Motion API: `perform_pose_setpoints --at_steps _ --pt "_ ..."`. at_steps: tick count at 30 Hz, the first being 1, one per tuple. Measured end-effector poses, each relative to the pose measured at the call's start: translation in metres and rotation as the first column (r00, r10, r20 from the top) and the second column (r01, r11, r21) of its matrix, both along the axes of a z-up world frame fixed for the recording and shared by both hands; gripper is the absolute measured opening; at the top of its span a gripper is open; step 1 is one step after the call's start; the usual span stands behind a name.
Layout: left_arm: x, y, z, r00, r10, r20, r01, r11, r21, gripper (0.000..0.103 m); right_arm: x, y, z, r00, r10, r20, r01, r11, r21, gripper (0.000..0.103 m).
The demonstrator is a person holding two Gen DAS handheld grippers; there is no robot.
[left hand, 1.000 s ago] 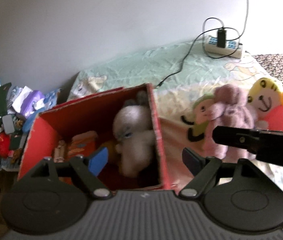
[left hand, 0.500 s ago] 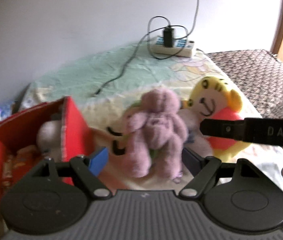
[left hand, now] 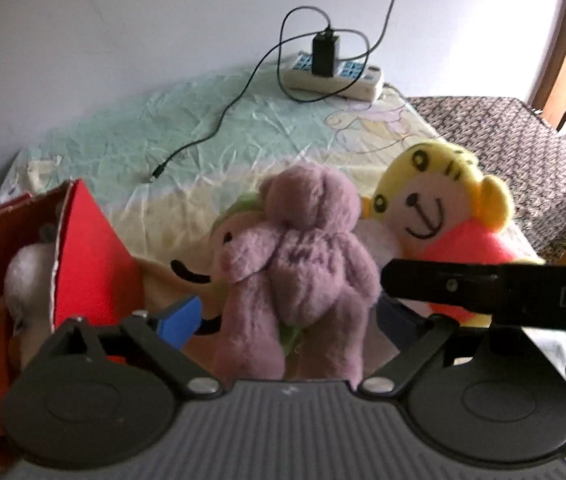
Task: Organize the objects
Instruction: 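Move the right gripper back to the pink plush bunny on the bed, then grasp the pink plush bunny with the right gripper and lift it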
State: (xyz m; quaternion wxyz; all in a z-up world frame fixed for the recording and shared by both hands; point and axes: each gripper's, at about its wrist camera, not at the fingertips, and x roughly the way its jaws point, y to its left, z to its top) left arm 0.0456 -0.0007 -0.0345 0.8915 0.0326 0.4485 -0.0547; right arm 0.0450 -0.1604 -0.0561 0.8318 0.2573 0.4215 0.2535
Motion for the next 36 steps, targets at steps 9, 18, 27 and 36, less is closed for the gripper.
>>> perform_pose_setpoints --at_steps 9,18,27,36 --pt "0.017 0.009 -0.015 0.999 -0.02 -0.045 0.019 0.999 -0.04 0.092 0.025 0.017 -0.019 0.999 0.025 -0.02 -0.025 1.0 -0.007 0.048" --pt "0.028 0.008 -0.026 0.997 -0.041 -0.07 0.037 0.997 -0.061 0.078 0.033 0.024 -0.022 0.998 0.063 0.006 -0.064 0.997 0.036 0.052" --pt "0.02 0.009 -0.017 0.997 -0.046 -0.057 0.042 0.996 -0.073 0.074 0.024 0.018 -0.011 0.996 0.089 0.019 -0.09 0.995 0.032 0.034" --pt "-0.009 0.008 -0.003 0.998 -0.054 -0.032 0.05 0.994 -0.101 0.074 -0.002 0.01 -0.004 0.994 0.11 0.02 -0.11 0.994 0.012 0.022"
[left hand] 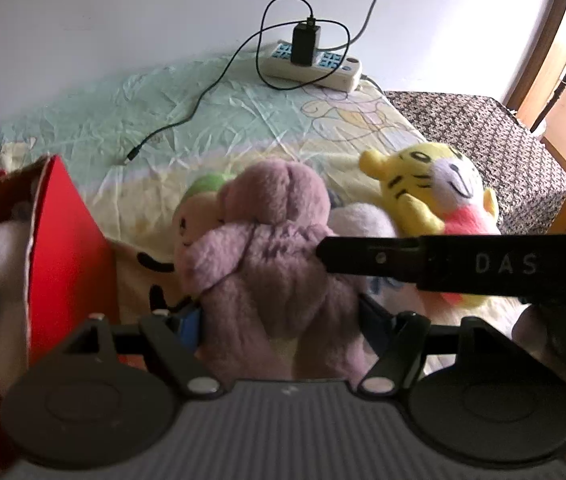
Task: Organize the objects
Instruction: 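Grasp the pink plush bunny with the right gripper and lift it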
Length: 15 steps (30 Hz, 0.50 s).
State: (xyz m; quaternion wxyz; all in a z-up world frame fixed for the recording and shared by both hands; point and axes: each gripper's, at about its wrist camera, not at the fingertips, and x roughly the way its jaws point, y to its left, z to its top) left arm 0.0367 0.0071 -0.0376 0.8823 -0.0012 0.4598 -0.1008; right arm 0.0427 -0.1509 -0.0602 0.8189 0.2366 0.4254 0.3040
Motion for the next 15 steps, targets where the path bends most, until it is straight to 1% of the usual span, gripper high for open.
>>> perform_pose_setpoints --at_steps 6,9,15 --pt "-0.025 -0.002 -0.002 1.0 -0.019 -0.021 0.018 0.999 -0.037 0.074 -0.025 -0.007 -0.003 0.999 0.018 -0.027 -0.018 1.0 -0.013 0.022" --pt "-0.038 -0.006 -0.008 0.998 -0.047 -0.039 0.046 0.998 -0.031 0.074 -0.038 -0.007 -0.01 0.998 0.027 -0.055 -0.029 0.999 -0.035 0.022" --pt "-0.062 -0.008 -0.035 0.988 -0.09 -0.127 0.085 0.995 -0.045 0.074 -0.056 -0.004 -0.033 0.989 0.059 -0.139 -0.07 0.994 -0.08 0.023"
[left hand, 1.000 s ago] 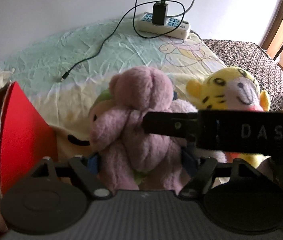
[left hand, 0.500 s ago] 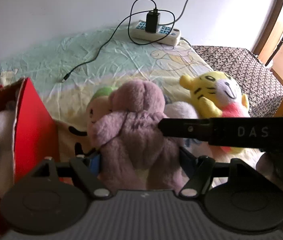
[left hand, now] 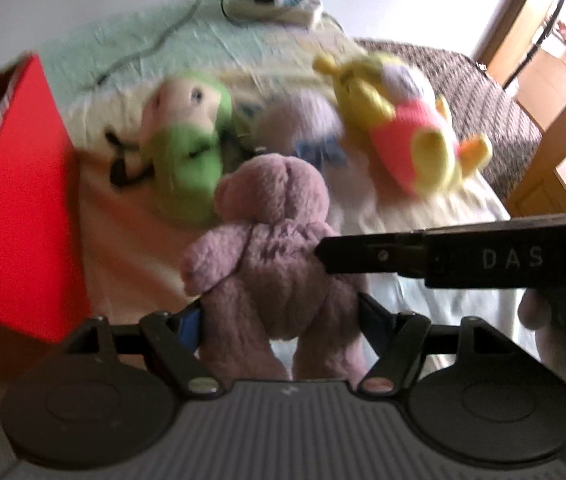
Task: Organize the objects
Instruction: 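Grasp the pink plush bunny with the right gripper and lift it, then carry the pink bunny with the right gripper over the red box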
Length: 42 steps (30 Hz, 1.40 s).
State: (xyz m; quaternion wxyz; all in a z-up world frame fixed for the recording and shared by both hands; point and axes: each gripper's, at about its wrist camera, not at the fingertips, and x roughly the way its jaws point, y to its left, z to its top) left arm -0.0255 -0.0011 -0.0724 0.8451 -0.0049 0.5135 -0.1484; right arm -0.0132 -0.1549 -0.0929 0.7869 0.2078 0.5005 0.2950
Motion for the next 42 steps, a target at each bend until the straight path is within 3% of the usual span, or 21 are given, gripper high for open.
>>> perform_pose_setpoints --at_steps 7,11,13,16,17,18,21,23,24,28,33,42 --pt "-0.009 -0.001 -0.032 0.997 -0.003 -0.076 0.005 0.999 0.032 0.076 -0.002 0.012 -0.019 0.999 0.009 -0.036 -0.01 1.0 -0.017 0.031" --pt "-0.008 -0.001 -0.037 0.999 0.009 -0.052 -0.005 0.997 0.081 0.09 0.001 0.023 -0.022 1.0 0.01 -0.002 -0.011 0.999 -0.038 0.058" --pt "-0.005 -0.002 -0.04 0.999 0.008 -0.049 -0.003 0.996 0.09 0.093 0.004 0.028 -0.024 1.0 0.012 0.01 -0.012 0.999 -0.034 0.062" --pt "-0.004 -0.007 -0.043 0.999 0.005 -0.034 -0.001 0.993 0.12 0.095 0.01 0.031 -0.026 1.0 0.008 -0.026 -0.007 1.0 0.028 0.058" --pt "-0.004 -0.009 -0.043 1.0 0.001 -0.03 0.003 0.991 0.132 0.096 0.013 0.033 -0.029 0.998 0.019 -0.054 -0.016 0.998 0.055 0.047" --pt "-0.006 -0.011 -0.043 1.0 -0.007 -0.027 0.011 0.99 0.139 0.095 0.013 0.036 -0.03 0.997 0.032 -0.074 -0.026 0.997 0.076 0.046" --pt "-0.011 -0.015 -0.038 0.999 -0.034 -0.01 0.035 0.988 0.15 0.088 0.009 0.041 -0.024 0.999 0.039 -0.035 -0.037 0.997 0.065 0.042" --pt "-0.013 -0.012 -0.035 0.999 -0.031 -0.008 0.032 0.988 0.154 0.075 0.006 0.041 -0.02 0.999 0.035 -0.023 -0.033 0.997 0.072 0.039" --pt "-0.013 -0.009 -0.033 1.0 -0.025 -0.012 0.027 0.989 0.142 0.074 0.005 0.042 -0.016 0.999 0.031 -0.016 -0.029 0.996 0.079 0.038" --pt "-0.018 0.001 -0.013 1.0 -0.024 0.017 0.022 0.996 0.089 0.074 -0.004 0.046 0.011 0.997 0.012 0.074 -0.019 0.996 0.087 0.038" --pt "-0.025 0.011 0.026 0.989 -0.063 0.134 0.053 0.996 0.076 0.074 -0.014 0.051 0.048 0.979 -0.015 0.202 -0.005 0.995 0.096 0.038" --pt "-0.033 0.062 0.099 0.943 -0.038 0.33 0.035 0.999 0.013 0.074 -0.015 0.081 0.1 0.926 -0.04 0.375 -0.028 0.984 0.174 0.038"
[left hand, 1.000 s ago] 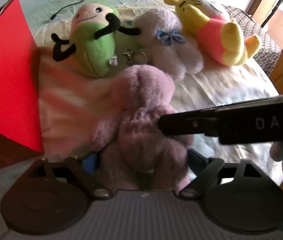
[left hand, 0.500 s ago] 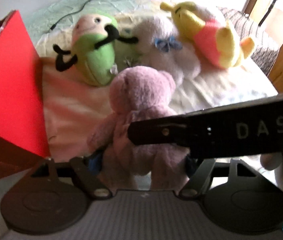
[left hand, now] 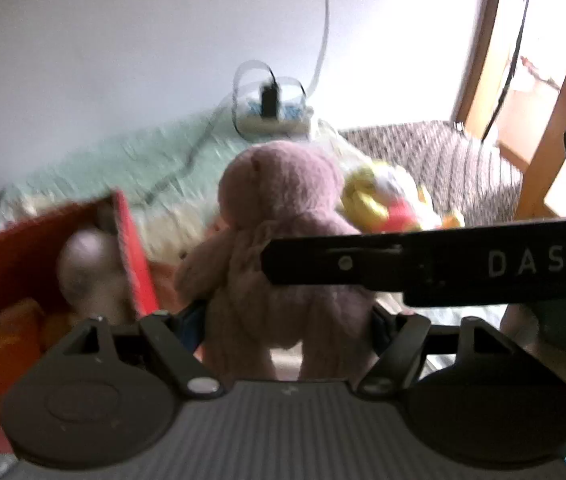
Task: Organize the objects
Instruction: 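Carry the pink bunny with the right gripper over the red box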
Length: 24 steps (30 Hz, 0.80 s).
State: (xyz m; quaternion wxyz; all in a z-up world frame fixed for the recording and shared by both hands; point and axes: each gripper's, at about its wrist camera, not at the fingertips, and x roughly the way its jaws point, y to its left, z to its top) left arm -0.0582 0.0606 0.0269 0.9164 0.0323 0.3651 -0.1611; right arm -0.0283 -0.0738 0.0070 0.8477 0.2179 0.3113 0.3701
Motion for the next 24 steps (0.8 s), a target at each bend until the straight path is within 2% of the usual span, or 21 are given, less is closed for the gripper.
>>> perform_pose_setpoints --at_steps 5,11,16,21,24 --pt "-0.003 0.042 0.021 0.997 0.044 0.066 -0.043 0.999 -0.006 0.074 0.011 0.043 0.014 0.997 0.043 0.063 -0.043 0.999 0.0 0.038" --pt "0.003 0.098 0.025 0.991 0.108 0.077 -0.108 0.994 -0.012 0.074 0.021 0.099 0.017 0.993 0.081 0.086 -0.078 0.996 -0.031 0.038" --pt "0.019 0.137 0.012 0.988 0.151 0.032 -0.15 0.989 -0.008 0.074 0.034 0.134 0.006 0.995 0.09 0.042 -0.086 0.994 -0.071 0.037" --pt "0.034 0.164 -0.013 0.985 0.168 -0.043 -0.168 0.986 0.0 0.076 0.041 0.162 -0.009 0.995 0.096 0.016 -0.092 0.981 -0.171 0.036" --pt "0.042 0.172 -0.028 0.983 0.167 -0.08 -0.166 0.986 0.025 0.074 0.046 0.175 -0.017 0.995 0.096 0.004 -0.093 0.966 -0.241 0.027"
